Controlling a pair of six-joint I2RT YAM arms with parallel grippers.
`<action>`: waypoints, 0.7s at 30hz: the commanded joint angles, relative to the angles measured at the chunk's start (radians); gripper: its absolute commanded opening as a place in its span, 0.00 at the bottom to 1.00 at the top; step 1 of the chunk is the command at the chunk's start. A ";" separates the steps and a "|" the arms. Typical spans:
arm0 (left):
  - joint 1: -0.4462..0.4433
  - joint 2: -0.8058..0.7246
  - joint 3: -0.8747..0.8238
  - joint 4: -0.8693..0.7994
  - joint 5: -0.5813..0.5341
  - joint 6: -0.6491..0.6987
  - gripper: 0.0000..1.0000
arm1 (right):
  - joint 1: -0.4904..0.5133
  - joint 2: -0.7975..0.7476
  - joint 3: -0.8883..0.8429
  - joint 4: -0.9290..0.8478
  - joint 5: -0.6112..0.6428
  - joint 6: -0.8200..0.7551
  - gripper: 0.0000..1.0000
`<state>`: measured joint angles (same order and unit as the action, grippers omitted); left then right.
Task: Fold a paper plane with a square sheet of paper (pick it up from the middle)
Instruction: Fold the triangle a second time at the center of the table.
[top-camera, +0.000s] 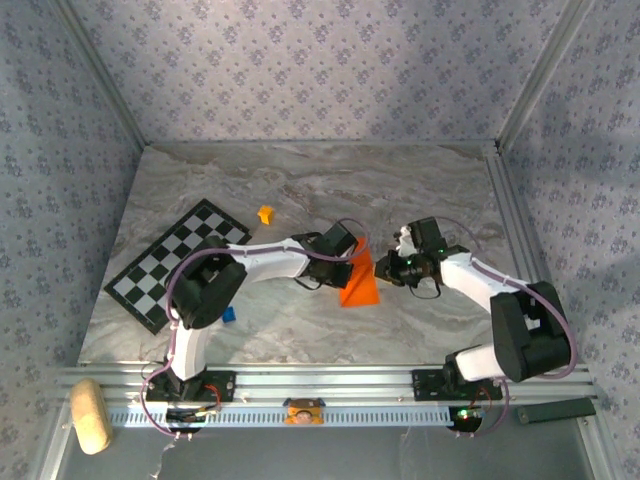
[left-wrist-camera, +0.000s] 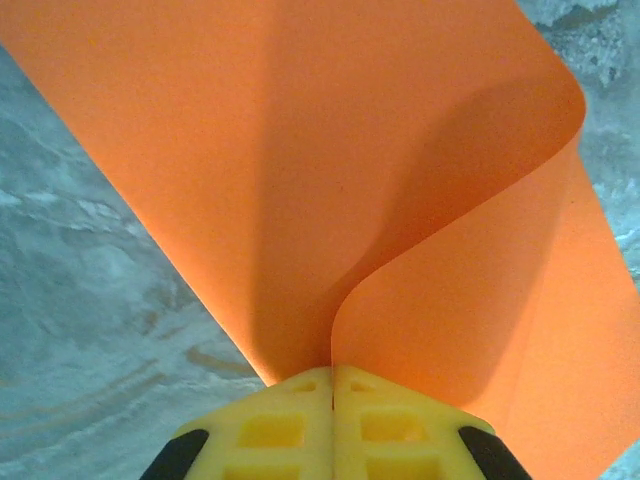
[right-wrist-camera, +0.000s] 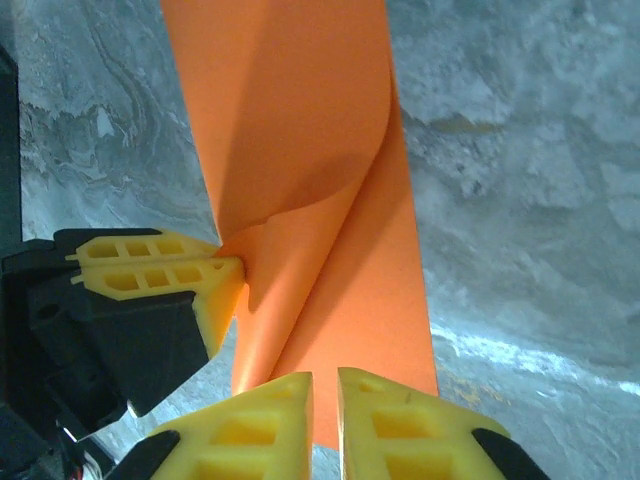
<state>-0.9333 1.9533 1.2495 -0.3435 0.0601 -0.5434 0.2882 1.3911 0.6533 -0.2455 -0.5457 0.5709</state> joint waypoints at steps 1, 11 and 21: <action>-0.030 0.021 -0.010 -0.066 -0.013 -0.079 0.06 | 0.002 -0.010 -0.042 0.073 -0.076 0.083 0.13; -0.030 0.020 0.002 -0.083 -0.046 -0.055 0.06 | 0.042 0.046 -0.052 0.175 -0.119 0.142 0.05; -0.029 0.028 0.001 -0.078 -0.052 -0.040 0.06 | 0.073 0.156 -0.052 0.340 -0.168 0.230 0.00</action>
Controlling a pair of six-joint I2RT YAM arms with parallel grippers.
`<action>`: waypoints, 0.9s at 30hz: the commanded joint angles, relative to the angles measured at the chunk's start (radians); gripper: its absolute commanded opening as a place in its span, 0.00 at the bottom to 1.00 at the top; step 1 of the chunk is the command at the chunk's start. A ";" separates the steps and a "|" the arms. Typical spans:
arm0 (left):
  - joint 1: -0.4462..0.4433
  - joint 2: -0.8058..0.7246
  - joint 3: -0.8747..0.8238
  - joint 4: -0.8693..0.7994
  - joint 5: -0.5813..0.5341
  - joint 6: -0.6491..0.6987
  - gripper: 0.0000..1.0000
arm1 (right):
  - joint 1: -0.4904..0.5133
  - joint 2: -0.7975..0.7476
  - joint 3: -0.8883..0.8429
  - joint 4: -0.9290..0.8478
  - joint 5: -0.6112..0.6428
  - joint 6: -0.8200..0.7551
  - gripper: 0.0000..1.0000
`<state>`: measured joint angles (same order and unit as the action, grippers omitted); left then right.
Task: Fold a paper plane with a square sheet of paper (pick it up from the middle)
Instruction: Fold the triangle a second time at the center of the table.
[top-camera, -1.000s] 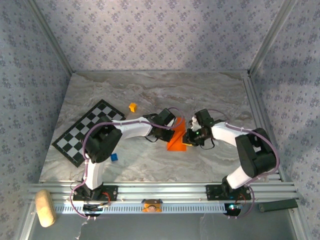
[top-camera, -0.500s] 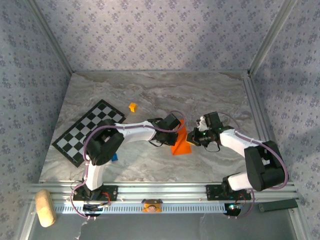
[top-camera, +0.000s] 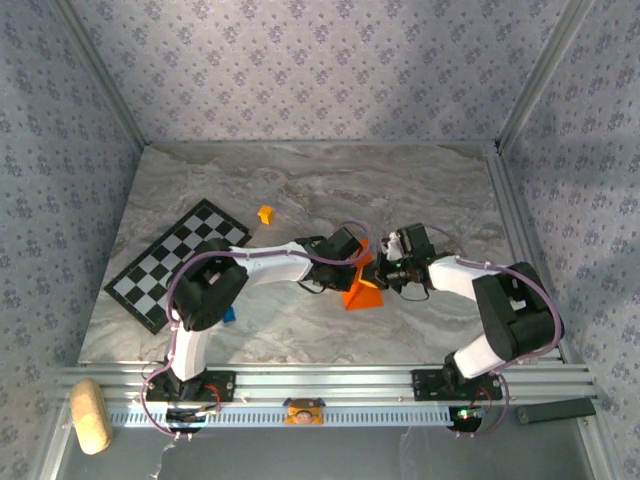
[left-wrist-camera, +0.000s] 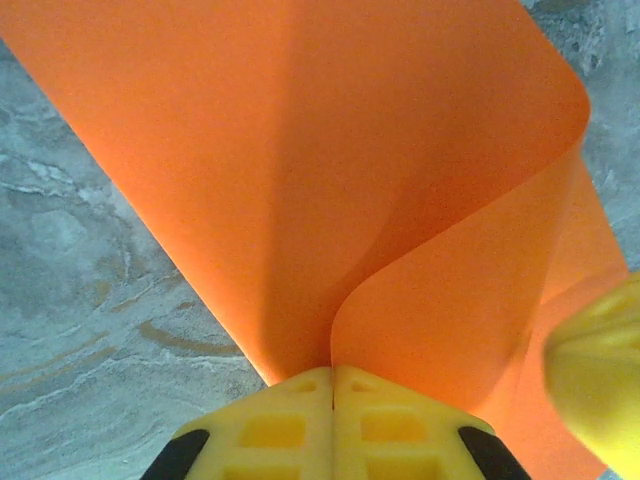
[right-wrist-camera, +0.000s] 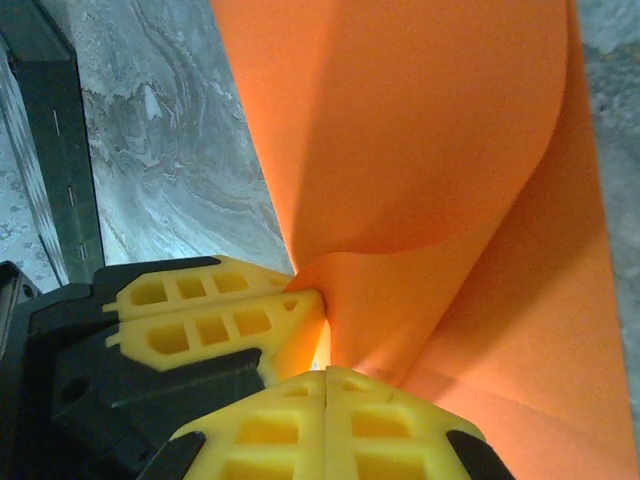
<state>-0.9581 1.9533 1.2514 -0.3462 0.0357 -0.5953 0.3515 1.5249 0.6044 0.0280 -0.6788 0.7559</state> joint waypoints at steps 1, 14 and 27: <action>-0.004 0.028 -0.001 -0.075 -0.026 0.014 0.06 | 0.012 0.027 -0.002 0.070 -0.034 0.046 0.00; 0.004 0.032 -0.003 -0.082 -0.027 0.027 0.06 | -0.002 0.108 -0.022 0.123 -0.034 0.044 0.00; 0.018 0.034 -0.009 -0.096 -0.034 0.040 0.05 | -0.036 0.063 -0.043 0.142 -0.051 0.074 0.00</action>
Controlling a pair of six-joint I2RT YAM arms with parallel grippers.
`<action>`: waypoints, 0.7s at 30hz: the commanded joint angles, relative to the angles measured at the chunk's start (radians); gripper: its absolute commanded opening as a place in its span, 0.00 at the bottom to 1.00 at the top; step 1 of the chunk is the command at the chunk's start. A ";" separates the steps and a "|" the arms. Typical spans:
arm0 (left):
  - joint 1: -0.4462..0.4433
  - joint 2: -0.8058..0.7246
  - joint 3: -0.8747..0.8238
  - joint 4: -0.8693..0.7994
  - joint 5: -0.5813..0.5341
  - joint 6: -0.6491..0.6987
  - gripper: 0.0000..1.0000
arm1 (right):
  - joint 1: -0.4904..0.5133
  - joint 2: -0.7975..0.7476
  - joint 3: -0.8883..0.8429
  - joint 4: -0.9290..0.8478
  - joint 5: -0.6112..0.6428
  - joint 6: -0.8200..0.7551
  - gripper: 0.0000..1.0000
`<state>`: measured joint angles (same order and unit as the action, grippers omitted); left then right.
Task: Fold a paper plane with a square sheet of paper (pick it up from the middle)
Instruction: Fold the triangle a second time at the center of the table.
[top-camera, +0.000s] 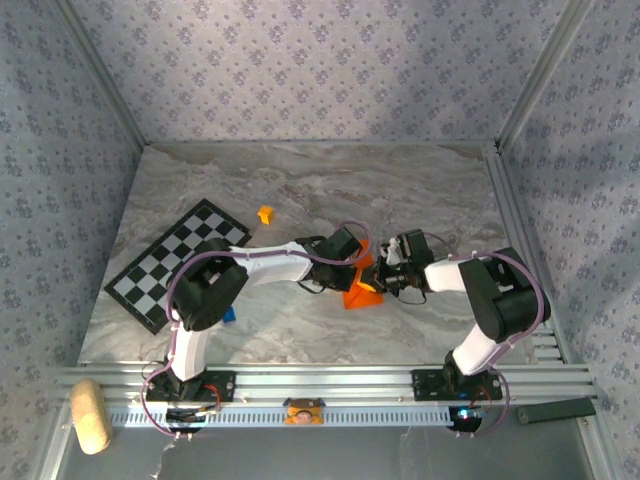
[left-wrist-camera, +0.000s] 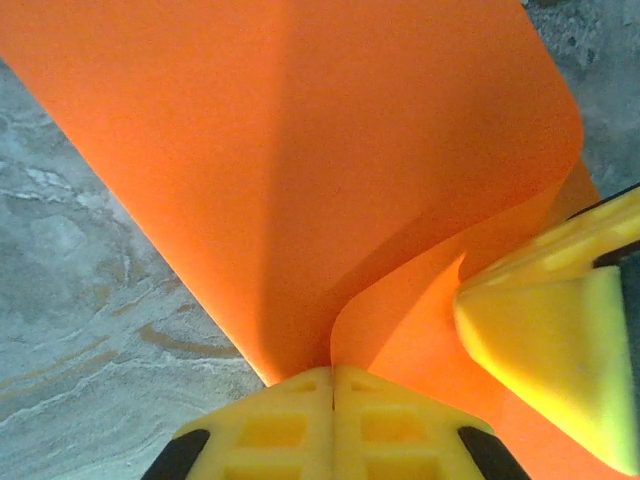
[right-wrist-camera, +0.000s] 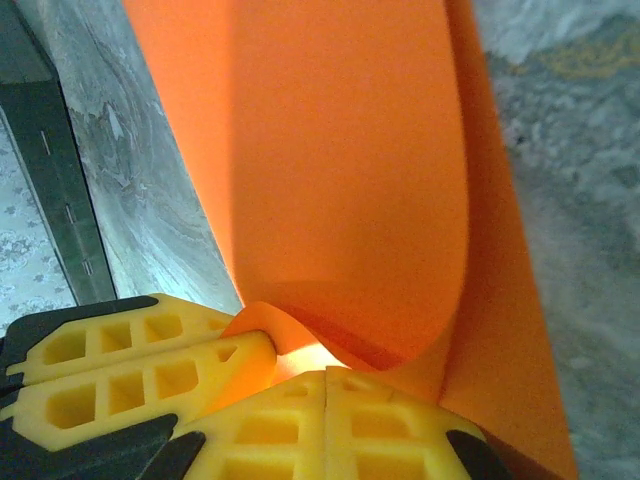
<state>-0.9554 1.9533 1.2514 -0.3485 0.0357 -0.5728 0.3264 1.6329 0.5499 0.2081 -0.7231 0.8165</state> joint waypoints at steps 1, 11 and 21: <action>0.015 0.035 -0.009 -0.095 -0.034 0.018 0.05 | -0.013 -0.056 0.022 -0.057 -0.002 0.008 0.01; 0.014 0.032 -0.020 -0.092 -0.036 0.019 0.05 | -0.032 0.011 0.091 -0.158 0.057 -0.051 0.00; 0.016 0.039 -0.020 -0.099 -0.036 0.029 0.05 | -0.050 0.027 0.085 -0.214 0.139 -0.028 0.01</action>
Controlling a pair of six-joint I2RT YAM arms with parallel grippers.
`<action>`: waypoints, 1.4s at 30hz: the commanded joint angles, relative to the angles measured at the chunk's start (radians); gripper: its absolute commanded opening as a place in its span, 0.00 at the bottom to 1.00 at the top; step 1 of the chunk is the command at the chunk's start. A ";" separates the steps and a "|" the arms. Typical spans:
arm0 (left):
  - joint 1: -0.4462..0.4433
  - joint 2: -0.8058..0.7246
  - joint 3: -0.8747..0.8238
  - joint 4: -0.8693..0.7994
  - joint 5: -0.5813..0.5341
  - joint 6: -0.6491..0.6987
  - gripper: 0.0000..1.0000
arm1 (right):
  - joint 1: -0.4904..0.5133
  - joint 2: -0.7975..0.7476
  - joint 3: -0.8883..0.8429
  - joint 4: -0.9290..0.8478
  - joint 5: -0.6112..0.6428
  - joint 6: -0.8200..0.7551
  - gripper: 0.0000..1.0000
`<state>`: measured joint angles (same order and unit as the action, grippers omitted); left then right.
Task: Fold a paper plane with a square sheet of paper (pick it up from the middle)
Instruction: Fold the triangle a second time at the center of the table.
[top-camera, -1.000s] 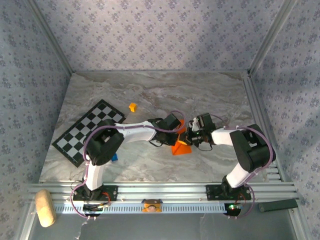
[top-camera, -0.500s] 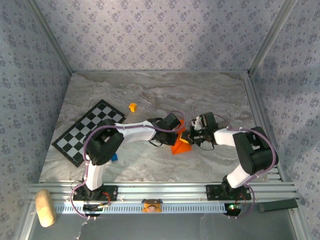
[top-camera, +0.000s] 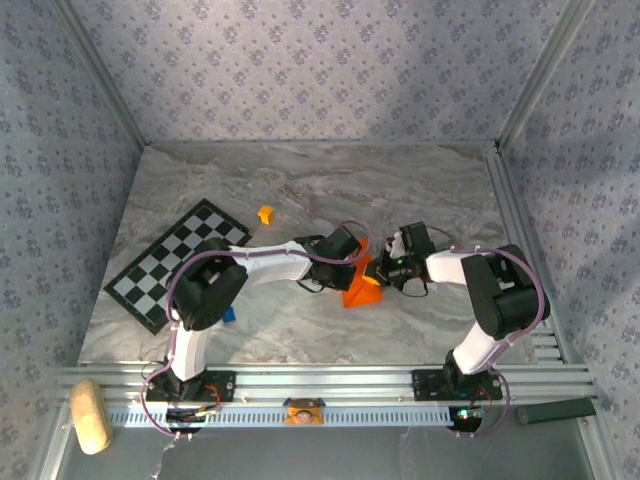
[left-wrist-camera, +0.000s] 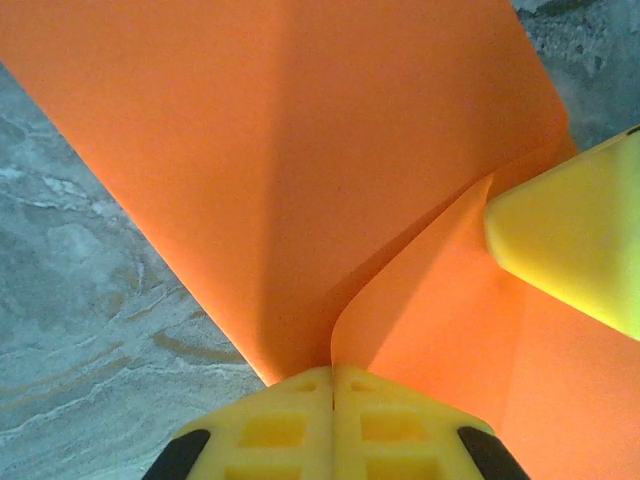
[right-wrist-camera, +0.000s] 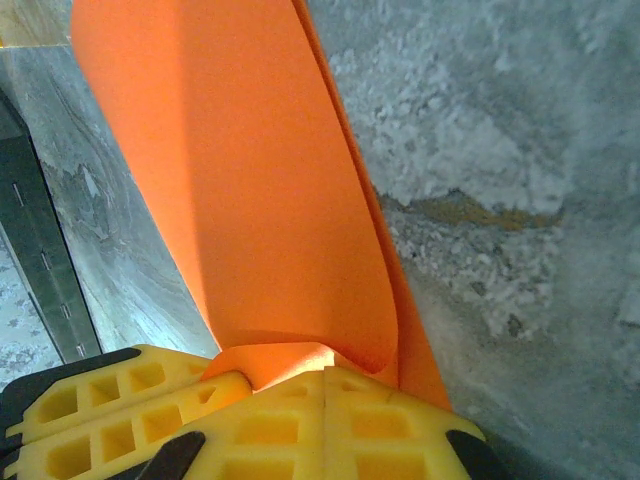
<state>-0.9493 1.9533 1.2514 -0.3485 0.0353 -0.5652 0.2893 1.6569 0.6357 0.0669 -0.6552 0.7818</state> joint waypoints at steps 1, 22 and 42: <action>0.010 0.039 -0.020 -0.099 -0.036 0.022 0.05 | -0.013 -0.007 0.010 -0.085 0.073 0.005 0.01; 0.009 0.046 -0.020 -0.114 -0.038 0.030 0.04 | -0.040 0.073 0.027 -0.020 0.035 -0.003 0.01; 0.009 0.045 -0.029 -0.119 -0.048 0.036 0.04 | -0.074 -0.096 0.047 -0.050 0.116 -0.034 0.03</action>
<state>-0.9493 1.9545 1.2514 -0.3489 0.0265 -0.5426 0.2085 1.6176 0.6830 0.0257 -0.5297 0.7696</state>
